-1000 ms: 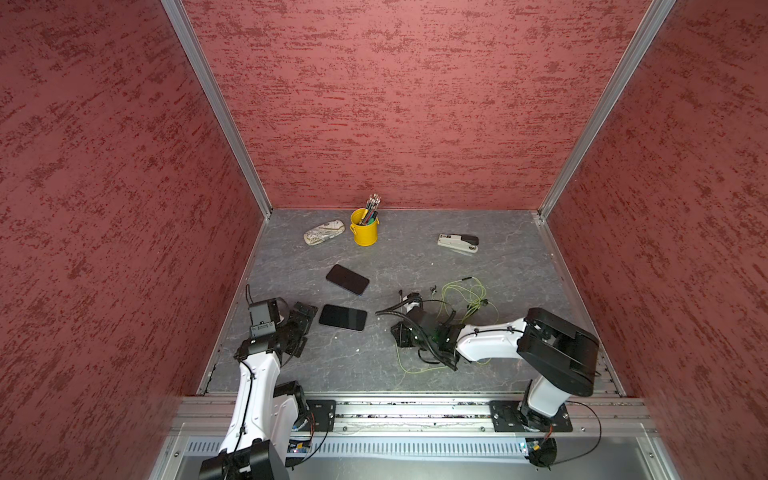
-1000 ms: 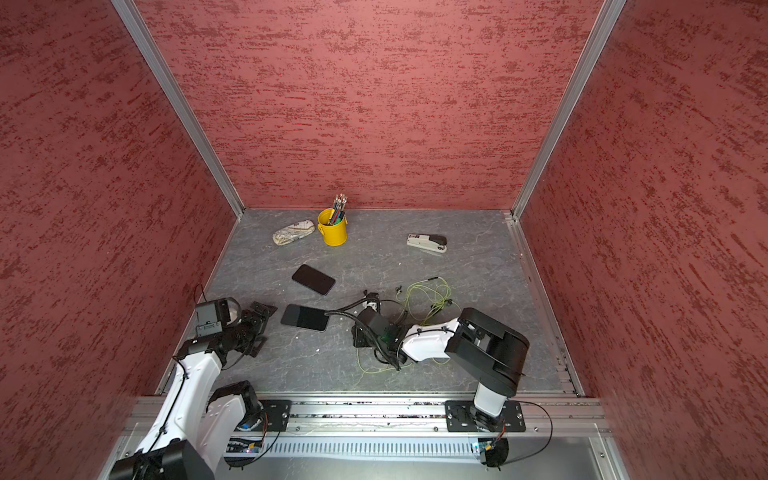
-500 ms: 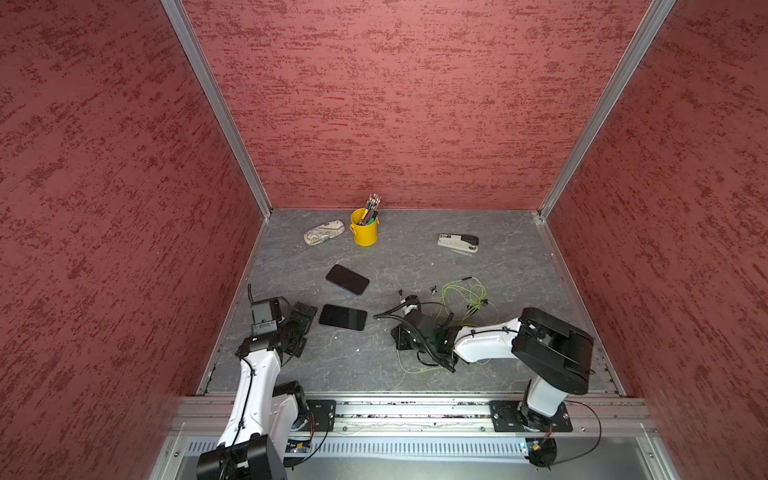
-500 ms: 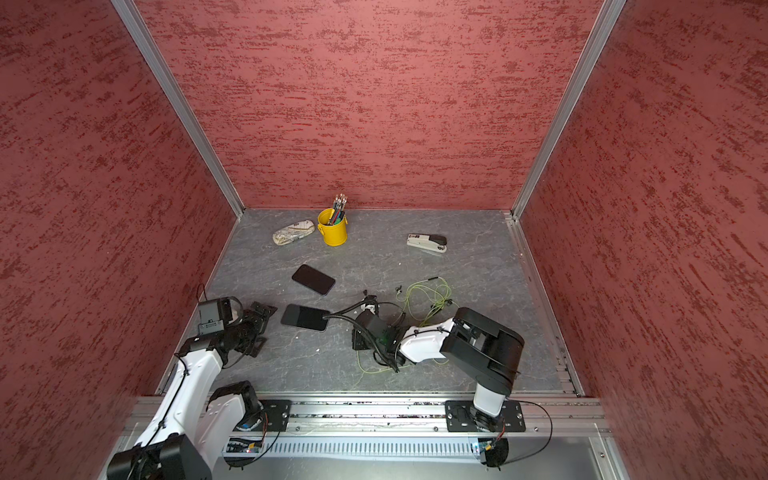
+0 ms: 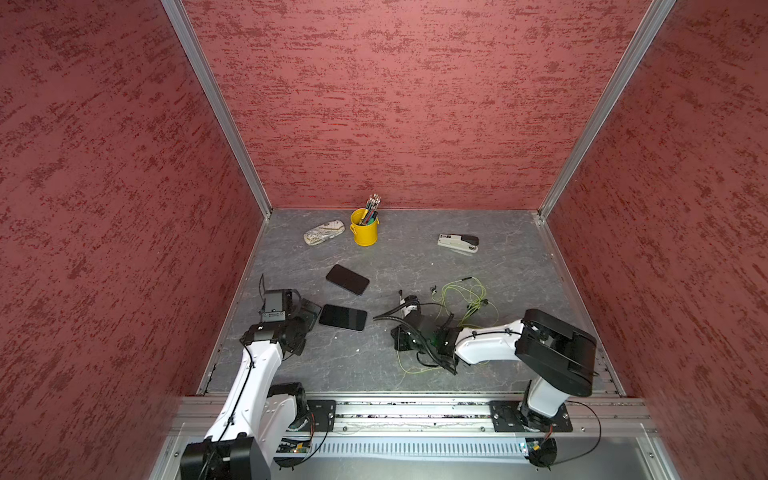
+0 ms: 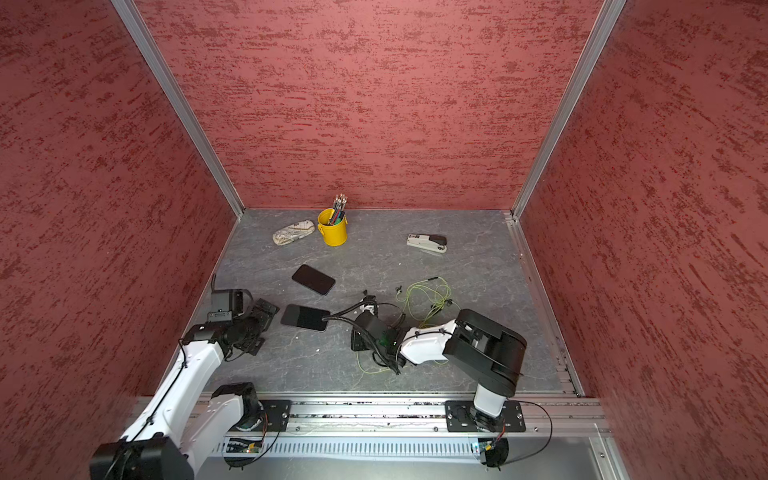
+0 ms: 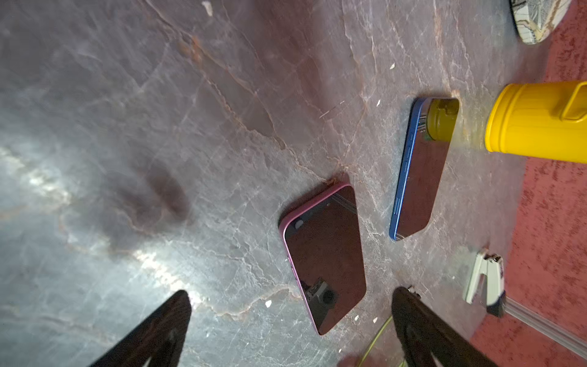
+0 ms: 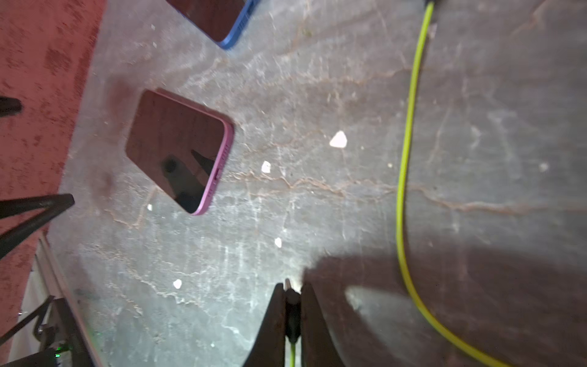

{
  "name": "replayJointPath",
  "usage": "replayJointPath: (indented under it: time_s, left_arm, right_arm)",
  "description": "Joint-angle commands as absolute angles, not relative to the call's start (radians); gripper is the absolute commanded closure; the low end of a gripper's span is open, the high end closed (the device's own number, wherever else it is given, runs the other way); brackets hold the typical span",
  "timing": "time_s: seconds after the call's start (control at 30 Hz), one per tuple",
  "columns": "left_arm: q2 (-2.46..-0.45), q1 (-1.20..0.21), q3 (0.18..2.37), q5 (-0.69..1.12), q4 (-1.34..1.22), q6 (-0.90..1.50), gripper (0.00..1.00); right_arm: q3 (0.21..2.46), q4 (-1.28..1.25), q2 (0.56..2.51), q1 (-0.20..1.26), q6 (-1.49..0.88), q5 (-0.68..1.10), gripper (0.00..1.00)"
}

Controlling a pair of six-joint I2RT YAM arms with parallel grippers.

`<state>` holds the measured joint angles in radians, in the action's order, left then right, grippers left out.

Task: Plug wired earphones into phones
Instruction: Pick up the wired earphone from the center of the board, then pick up the phone at the center of the board.

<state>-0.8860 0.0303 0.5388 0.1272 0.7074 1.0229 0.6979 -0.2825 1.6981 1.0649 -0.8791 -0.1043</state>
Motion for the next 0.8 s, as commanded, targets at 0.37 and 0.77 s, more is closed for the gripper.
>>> replayJointPath:
  time_s: [0.37, 0.77]
  left_arm:
    - [-1.434, -0.455, 0.915, -0.180, 0.942, 1.453, 0.00]
    - [-1.600, -0.459, 0.993, -0.095, 0.872, 1.545, 0.01]
  right_arm:
    - [0.538, -0.794, 1.580, 1.050, -1.016, -0.097, 1.00]
    - [0.483, -0.909, 1.616, 1.042, -1.074, -0.068, 1.00]
